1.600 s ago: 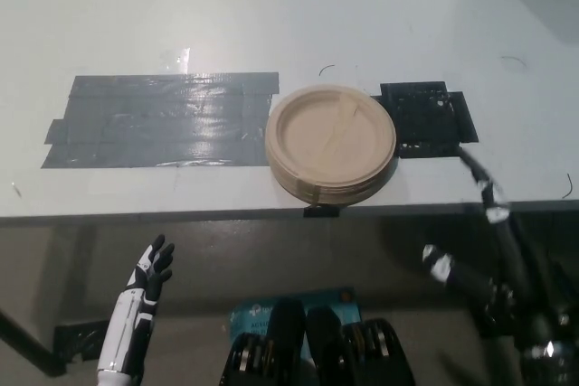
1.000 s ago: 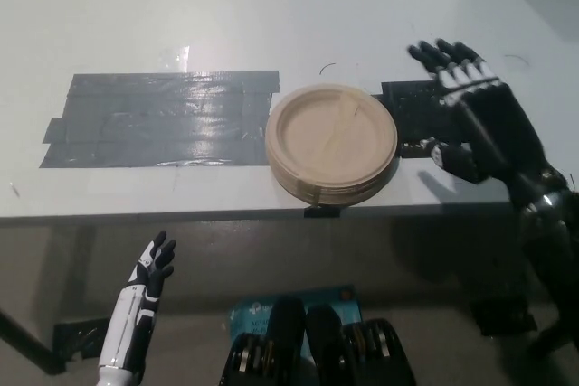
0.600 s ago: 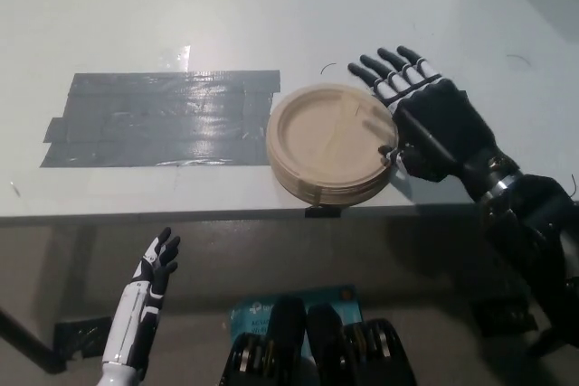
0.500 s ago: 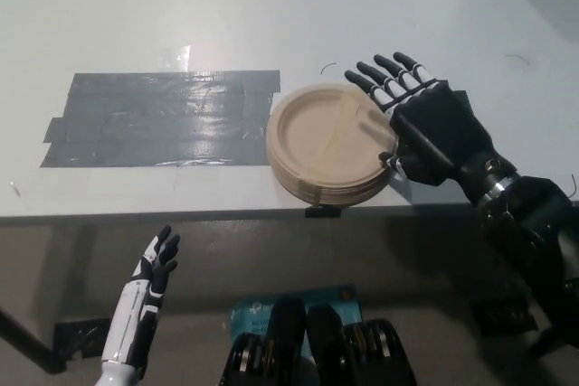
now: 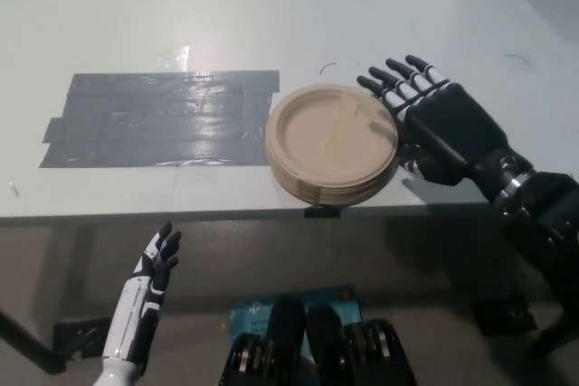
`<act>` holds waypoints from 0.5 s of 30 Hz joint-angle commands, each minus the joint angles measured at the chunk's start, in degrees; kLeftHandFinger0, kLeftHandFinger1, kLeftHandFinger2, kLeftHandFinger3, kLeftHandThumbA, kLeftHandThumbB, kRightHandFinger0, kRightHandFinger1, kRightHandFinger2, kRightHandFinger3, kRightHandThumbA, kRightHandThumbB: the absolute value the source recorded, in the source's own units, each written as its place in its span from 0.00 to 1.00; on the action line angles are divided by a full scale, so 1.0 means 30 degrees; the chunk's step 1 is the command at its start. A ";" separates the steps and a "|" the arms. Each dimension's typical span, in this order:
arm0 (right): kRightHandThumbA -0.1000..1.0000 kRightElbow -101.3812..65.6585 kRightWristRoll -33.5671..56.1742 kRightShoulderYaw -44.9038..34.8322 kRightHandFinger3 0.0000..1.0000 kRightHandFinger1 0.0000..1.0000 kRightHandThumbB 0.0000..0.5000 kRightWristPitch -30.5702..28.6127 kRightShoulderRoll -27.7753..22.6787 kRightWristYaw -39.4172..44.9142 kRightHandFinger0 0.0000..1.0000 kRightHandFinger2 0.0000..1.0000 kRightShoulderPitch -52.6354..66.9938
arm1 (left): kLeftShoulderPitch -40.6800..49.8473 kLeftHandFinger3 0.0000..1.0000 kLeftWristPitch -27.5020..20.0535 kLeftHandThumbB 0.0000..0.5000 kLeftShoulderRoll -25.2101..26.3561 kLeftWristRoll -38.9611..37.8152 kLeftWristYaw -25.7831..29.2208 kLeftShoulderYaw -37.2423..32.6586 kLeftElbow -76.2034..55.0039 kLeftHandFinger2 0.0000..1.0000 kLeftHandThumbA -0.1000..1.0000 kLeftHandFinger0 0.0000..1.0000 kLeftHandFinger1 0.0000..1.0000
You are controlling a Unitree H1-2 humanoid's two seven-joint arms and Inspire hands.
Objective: A stack of plates is kept in the middle of the desk close to the robot and the robot grabs the stack with its right hand, picks it up and hands it to a person.
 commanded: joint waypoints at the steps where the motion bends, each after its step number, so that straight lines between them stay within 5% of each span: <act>1: 0.93 -0.1202 0.0199 -0.0741 1.00 1.00 1.00 0.0200 -0.0736 0.0370 1.00 1.00 -0.0552 | -0.0049 1.00 -0.0489 0.00 0.0131 0.0099 0.0107 0.0012 -0.0285 1.00 1.00 1.00 1.00; 15: 0.96 -0.0079 -0.0027 -0.0190 1.00 1.00 1.00 -0.0261 -0.0228 0.0028 1.00 1.00 0.0043 | -0.0190 1.00 -0.0296 0.00 0.0009 -0.0009 0.0093 -0.0025 -0.0341 1.00 1.00 1.00 1.00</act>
